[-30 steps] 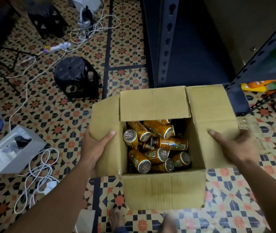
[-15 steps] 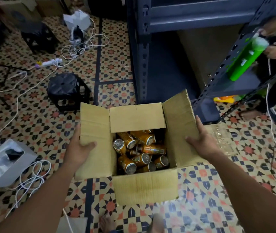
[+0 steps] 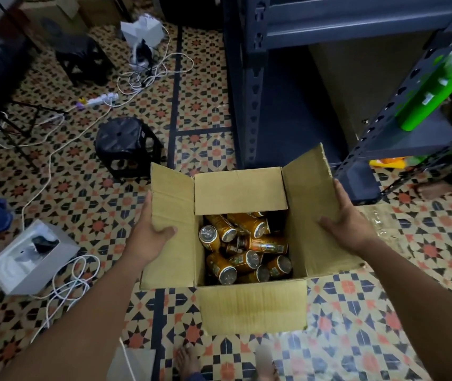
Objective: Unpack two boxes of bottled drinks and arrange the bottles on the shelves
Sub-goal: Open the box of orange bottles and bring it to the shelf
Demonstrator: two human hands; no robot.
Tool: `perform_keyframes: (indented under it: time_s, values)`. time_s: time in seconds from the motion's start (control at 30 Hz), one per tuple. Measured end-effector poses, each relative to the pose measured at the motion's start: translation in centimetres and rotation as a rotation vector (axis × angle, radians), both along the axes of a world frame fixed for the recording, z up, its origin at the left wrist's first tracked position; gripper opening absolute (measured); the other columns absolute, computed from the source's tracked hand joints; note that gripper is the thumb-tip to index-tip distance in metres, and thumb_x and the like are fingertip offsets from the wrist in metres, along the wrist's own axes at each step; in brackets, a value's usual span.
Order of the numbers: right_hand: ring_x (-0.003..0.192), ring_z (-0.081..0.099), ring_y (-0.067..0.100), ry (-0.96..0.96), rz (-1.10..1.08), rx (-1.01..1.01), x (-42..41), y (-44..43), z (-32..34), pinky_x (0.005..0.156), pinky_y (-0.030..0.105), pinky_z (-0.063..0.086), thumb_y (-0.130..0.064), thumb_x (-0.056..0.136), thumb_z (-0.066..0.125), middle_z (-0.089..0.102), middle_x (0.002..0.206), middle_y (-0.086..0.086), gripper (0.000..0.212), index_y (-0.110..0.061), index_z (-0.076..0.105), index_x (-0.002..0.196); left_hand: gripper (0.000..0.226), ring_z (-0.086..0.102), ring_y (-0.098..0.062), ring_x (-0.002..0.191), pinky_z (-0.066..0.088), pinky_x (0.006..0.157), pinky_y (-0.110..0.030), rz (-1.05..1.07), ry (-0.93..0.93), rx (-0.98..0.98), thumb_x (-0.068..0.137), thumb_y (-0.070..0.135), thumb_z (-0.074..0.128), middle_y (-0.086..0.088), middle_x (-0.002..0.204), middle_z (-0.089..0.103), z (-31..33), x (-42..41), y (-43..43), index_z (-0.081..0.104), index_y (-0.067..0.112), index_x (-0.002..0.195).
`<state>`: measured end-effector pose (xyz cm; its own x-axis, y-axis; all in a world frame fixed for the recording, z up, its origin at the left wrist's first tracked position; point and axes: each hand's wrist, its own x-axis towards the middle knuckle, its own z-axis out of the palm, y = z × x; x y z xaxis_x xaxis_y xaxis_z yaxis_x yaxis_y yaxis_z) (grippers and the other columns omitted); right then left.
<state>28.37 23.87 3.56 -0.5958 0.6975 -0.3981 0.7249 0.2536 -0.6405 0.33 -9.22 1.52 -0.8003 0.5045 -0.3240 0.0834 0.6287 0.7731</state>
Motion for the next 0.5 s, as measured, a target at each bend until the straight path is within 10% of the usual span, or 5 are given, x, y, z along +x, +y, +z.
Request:
perform_keyframes:
  time_s: [0.5]
  values:
    - [0.1, 0.055, 0.021, -0.002, 0.034, 0.005, -0.9, -3.1, 4.5, 0.092, 0.041, 0.052, -0.008, 0.099, 0.06, 0.057, 0.142, 0.009, 0.097, -0.057, -0.001, 0.158, 0.111, 0.057, -0.025, 0.125, 0.05, 0.099, -0.035, -0.012, 0.107, -0.146, 0.092, 0.014, 0.071, -0.002, 0.156, 0.042, 2.8, 1.7, -0.7, -0.01, 0.066, 0.148]
